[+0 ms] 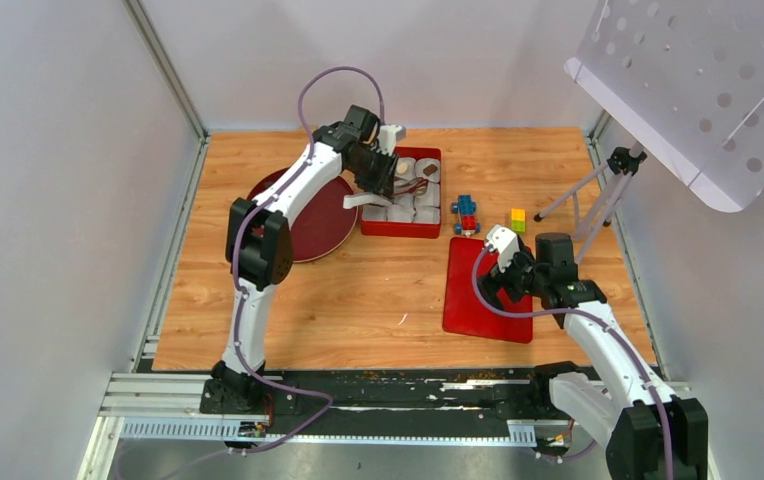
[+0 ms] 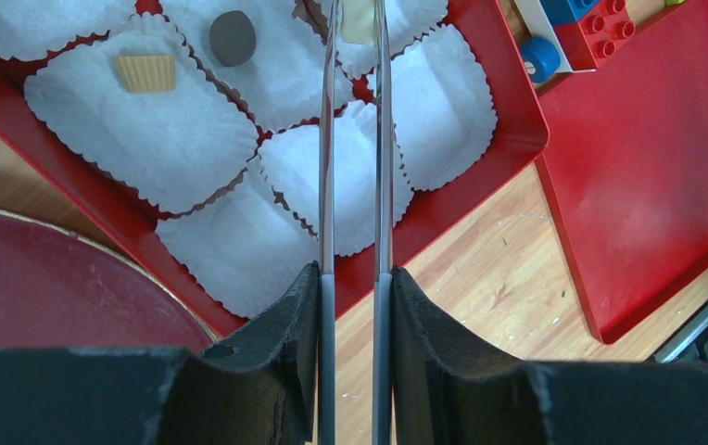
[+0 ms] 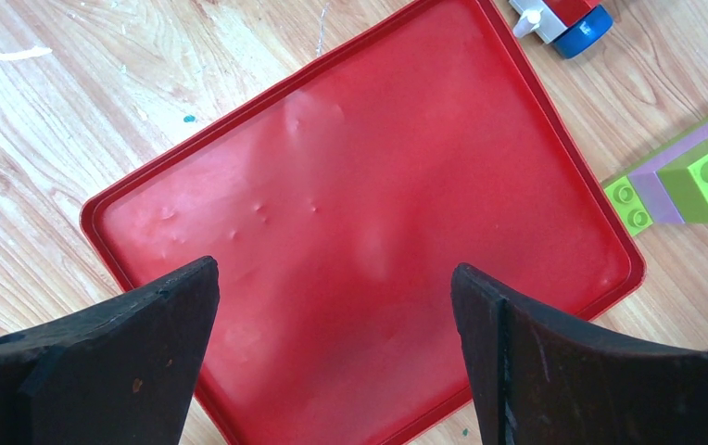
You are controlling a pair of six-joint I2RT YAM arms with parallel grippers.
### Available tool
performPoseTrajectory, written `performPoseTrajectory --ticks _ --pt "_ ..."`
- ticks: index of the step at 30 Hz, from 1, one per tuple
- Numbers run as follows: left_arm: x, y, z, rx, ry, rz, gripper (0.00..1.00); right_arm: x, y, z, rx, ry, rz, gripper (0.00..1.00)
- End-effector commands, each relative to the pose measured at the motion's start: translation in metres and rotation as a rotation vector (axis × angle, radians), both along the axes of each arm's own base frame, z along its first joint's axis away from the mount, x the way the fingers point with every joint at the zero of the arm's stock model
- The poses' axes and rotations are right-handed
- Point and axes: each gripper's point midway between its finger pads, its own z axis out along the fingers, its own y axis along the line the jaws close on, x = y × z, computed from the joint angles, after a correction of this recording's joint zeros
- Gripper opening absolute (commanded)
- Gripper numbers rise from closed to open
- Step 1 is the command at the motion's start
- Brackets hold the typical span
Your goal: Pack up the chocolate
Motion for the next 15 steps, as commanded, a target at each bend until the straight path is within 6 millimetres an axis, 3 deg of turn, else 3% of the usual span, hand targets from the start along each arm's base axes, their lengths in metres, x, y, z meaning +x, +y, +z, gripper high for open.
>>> performPoseTrajectory --ticks 1,5,15 --pt "0.0145 -0.0188 0.0187 -0.082 -0.056 -0.021 0.18 0.0050 0.0003 0.0043 0.003 -0.025 0.004 0.96" --pt "0.0188 -0.0203 0.0121 -0.076 -0.056 -0.019 0.20 0.0049 -0.0002 0.0039 0.000 -0.021 0.005 0.96" --pt "0.0196 -0.0256 0.0102 -0.095 -0.049 -0.032 0.40 0.0057 0.0002 0.0012 -0.003 -0.012 0.009 0.96"
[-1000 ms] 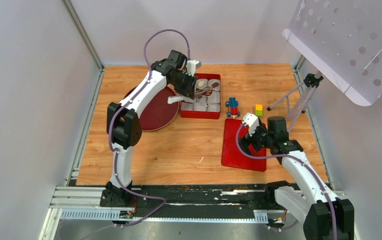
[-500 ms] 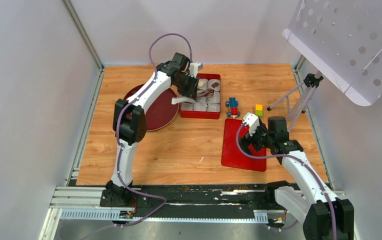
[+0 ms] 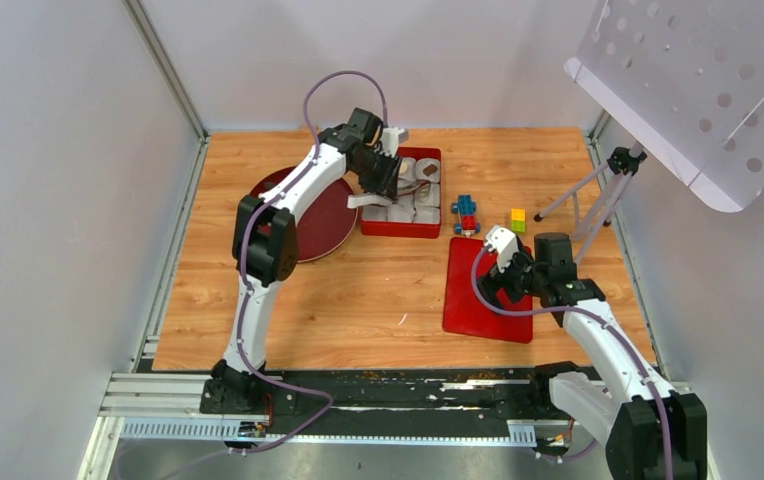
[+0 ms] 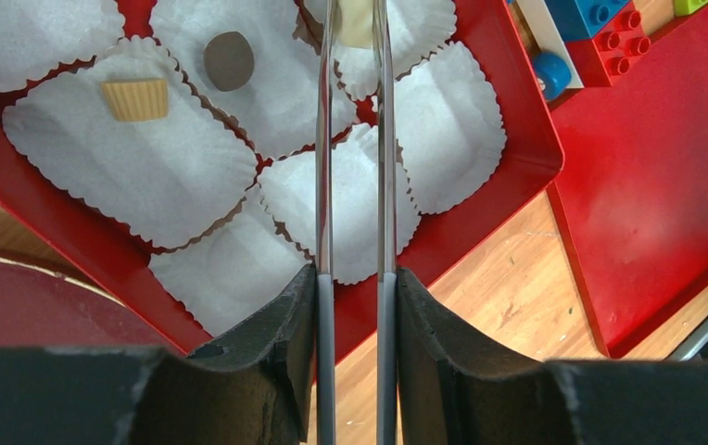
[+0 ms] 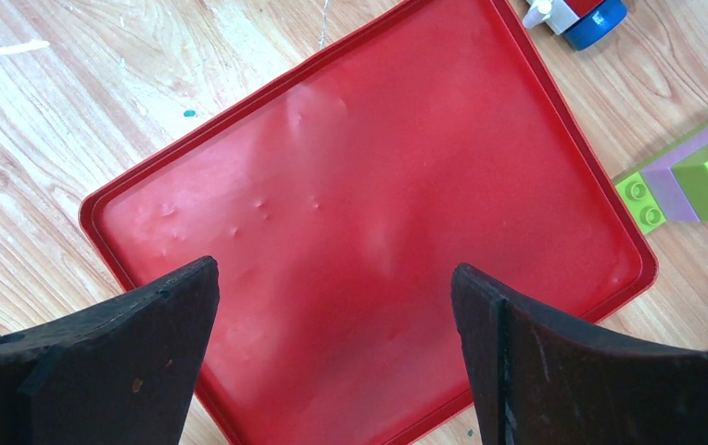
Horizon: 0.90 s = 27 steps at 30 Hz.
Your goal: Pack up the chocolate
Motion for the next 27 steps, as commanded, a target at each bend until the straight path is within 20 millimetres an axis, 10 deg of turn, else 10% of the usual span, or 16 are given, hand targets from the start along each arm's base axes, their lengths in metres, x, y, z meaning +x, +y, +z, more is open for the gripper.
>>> performPoseTrajectory --ticks 1,14,20,27 --pt "0.010 -0.017 0.030 -0.087 -0.067 -0.025 0.41 0.006 0.000 0.005 0.001 -0.031 0.009 0.96" --pt "0.019 -0.009 0.083 -0.078 -0.215 -0.025 0.46 0.007 0.000 0.005 -0.002 -0.030 0.009 0.96" --pt "0.002 0.043 0.125 0.039 -0.305 0.014 0.40 0.007 0.000 0.003 -0.005 -0.021 0.012 0.96" --pt "-0.037 0.155 0.128 0.233 -0.229 0.094 0.27 0.009 0.001 0.002 0.001 -0.036 0.007 0.97"
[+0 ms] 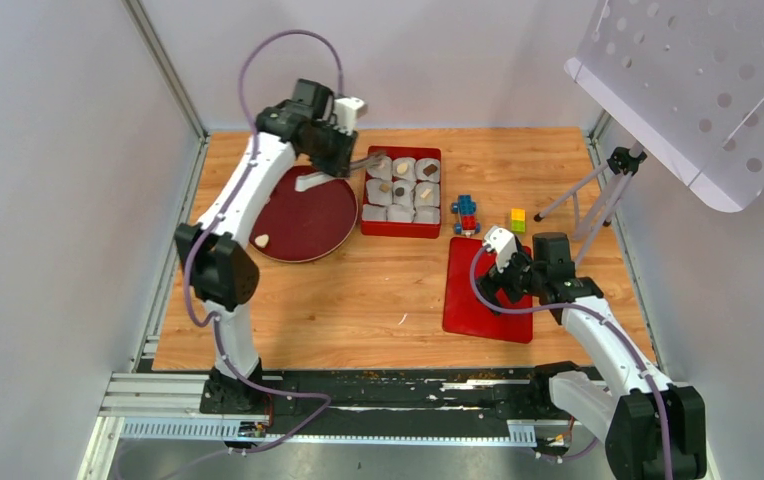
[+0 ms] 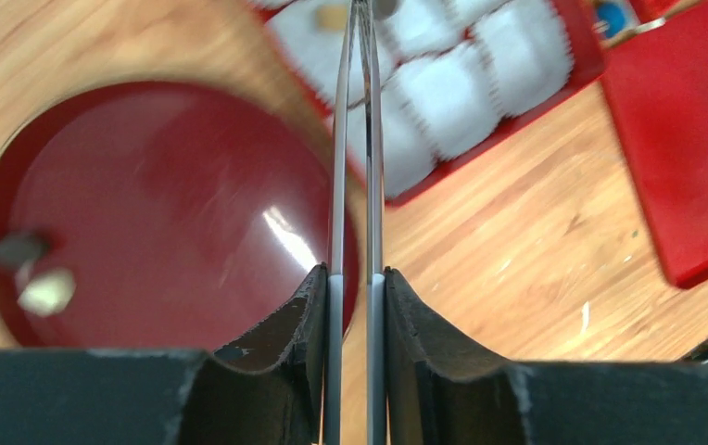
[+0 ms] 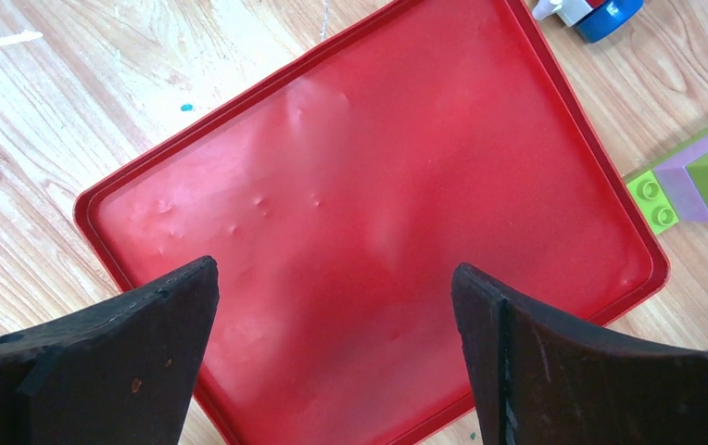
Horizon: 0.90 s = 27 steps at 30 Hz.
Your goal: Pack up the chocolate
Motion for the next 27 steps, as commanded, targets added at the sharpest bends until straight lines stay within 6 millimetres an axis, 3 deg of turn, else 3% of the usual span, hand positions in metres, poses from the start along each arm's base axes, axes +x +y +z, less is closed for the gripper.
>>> performPoseTrajectory --ticks 1,4,9,14,27 --pt "-0.031 0.093 0.025 0.137 -0.007 0.090 0.26 0.009 0.001 0.007 0.009 -0.058 0.003 0.97" --pt "-0.052 0.141 0.005 0.226 0.049 0.154 0.14 0.009 0.003 0.006 0.020 -0.059 0.004 0.97" --pt "-0.085 0.187 -0.026 0.318 0.137 0.252 0.41 0.009 0.004 0.006 0.032 -0.061 0.003 0.97" --pt "-0.107 0.220 -0.036 0.413 0.172 0.280 0.49 0.008 0.004 0.006 0.033 -0.064 0.005 0.97" --pt "-0.111 0.245 -0.031 0.499 0.233 0.217 0.52 0.008 0.003 0.007 0.031 -0.075 0.001 0.97"
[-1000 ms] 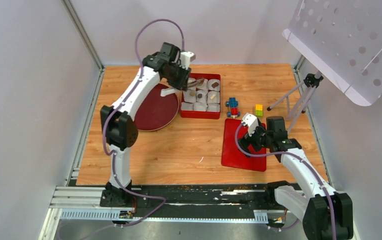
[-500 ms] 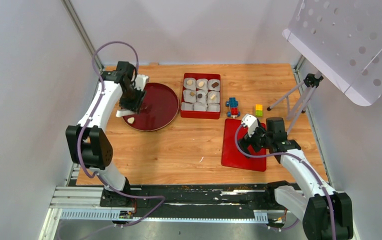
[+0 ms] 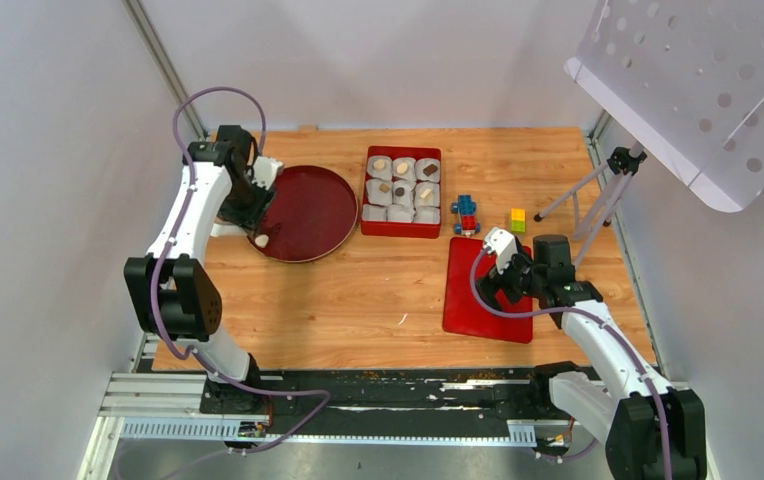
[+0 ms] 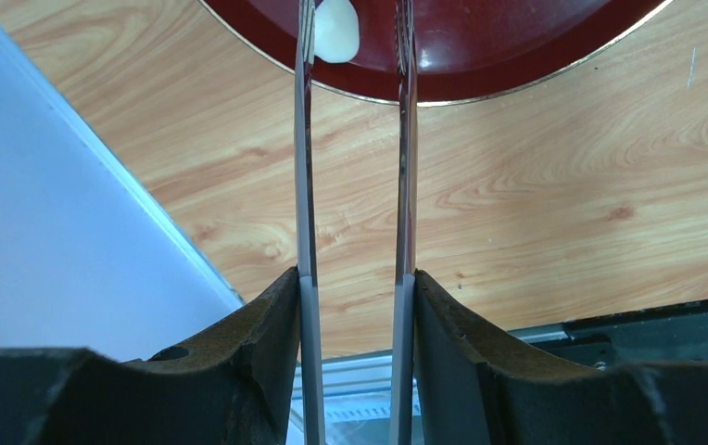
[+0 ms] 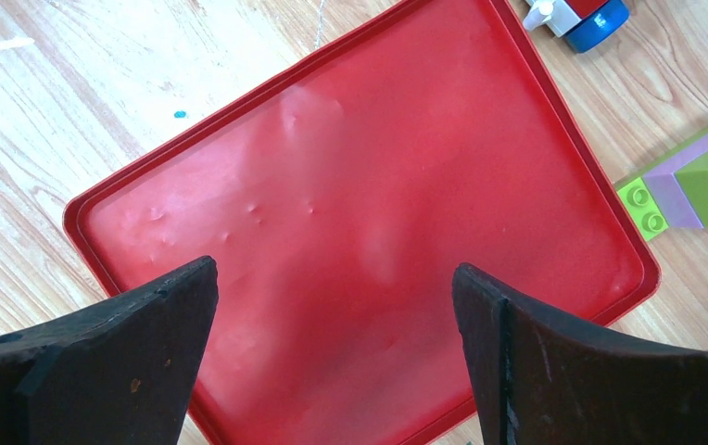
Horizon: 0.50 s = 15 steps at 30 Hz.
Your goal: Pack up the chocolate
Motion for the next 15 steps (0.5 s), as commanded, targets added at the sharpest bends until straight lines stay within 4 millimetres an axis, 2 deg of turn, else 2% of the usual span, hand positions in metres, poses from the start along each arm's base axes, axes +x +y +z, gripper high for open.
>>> performPoseTrajectory --ticks 1,8,13,15 --pt "0.007 0.009 0.020 0.040 -0.037 -0.052 0.52 0.005 0.003 0.008 0.024 -0.038 0.002 0.97" --pt "0.004 0.013 0.009 0.027 0.050 -0.057 0.52 0.005 0.002 0.008 0.016 -0.037 0.004 0.97" --pt "0.008 0.016 0.002 0.041 0.053 -0.069 0.52 0.005 0.001 0.009 0.011 -0.036 0.003 0.97" --pt "0.009 0.026 -0.003 0.046 0.068 -0.045 0.52 0.005 0.001 0.008 0.012 -0.035 0.005 0.97"
